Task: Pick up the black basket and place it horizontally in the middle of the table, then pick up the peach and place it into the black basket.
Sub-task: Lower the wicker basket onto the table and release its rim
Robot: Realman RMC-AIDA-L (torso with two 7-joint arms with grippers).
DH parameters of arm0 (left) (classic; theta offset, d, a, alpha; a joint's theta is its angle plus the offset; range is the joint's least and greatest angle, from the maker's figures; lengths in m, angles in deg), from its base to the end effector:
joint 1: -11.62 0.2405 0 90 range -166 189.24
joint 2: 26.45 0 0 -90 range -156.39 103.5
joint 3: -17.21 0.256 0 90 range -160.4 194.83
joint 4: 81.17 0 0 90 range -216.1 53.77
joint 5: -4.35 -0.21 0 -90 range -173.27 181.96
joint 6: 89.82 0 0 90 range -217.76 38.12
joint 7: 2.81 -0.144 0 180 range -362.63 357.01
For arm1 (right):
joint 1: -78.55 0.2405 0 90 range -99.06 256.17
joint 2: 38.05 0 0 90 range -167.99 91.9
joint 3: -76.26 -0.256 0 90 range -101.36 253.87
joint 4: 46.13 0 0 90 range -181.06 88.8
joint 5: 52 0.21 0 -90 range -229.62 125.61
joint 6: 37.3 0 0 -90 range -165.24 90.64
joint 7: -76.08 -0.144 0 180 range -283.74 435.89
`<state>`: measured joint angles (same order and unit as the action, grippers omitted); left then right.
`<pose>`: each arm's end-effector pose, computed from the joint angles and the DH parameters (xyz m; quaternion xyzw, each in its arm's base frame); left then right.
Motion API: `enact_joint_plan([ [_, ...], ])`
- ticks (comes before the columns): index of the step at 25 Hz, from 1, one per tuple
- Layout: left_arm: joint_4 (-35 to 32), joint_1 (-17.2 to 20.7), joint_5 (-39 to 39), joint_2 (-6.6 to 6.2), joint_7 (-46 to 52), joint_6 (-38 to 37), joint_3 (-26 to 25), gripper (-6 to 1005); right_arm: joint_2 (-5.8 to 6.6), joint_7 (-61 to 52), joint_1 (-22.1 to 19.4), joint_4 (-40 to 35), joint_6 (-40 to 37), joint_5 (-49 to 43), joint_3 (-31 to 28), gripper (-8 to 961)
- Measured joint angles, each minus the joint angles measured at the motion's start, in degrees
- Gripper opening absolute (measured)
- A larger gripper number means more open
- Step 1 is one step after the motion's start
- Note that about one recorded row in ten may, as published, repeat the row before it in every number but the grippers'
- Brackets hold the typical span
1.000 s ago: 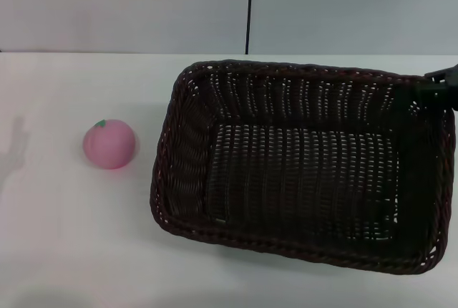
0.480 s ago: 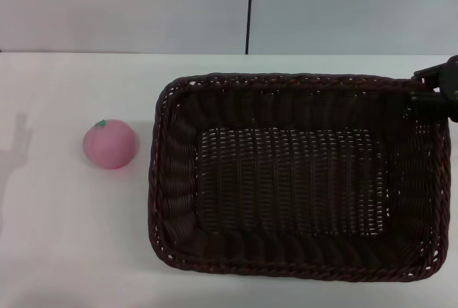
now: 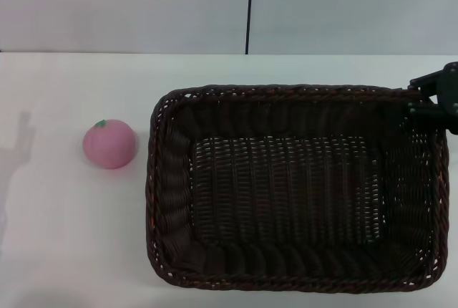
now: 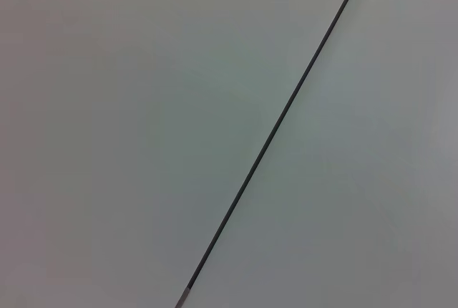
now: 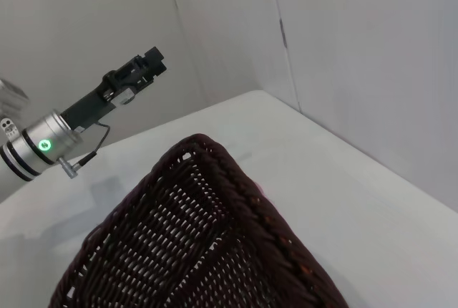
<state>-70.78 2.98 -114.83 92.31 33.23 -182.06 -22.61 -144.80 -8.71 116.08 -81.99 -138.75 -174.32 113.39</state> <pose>-0.3600 0.2209 0.0259 -0.5268 -0.3259 -0.5187 0.5893 0.2569 0.3516 0.0771 -0.9659 0.1841 0.1702 0.0641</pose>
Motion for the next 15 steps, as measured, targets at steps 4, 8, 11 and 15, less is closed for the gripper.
enact_joint_plan([
  [4, 0.17, 0.01, 0.00, 0.04, 0.00, 0.02, 0.09, 691, 0.06, 0.13, 0.01, 0.08, 0.94, -1.01, 0.66, 202],
  [8, 0.66, 0.02, 0.00, 0.07, 0.00, 0.05, 0.51, 691, -0.09, 0.44, -0.18, -0.25, 1.10, -1.28, 0.96, 211],
  [11, 0.66, 0.02, 0.00, 0.07, 0.00, 0.05, 0.51, 690, -0.12, 0.55, -0.09, -0.10, 1.25, -1.31, 0.97, 218],
  [15, 1.25, 0.03, 0.00, 0.07, 0.00, 0.05, 0.85, 690, -0.09, 0.67, 0.03, -0.03, 1.86, -1.33, 0.92, 228],
])
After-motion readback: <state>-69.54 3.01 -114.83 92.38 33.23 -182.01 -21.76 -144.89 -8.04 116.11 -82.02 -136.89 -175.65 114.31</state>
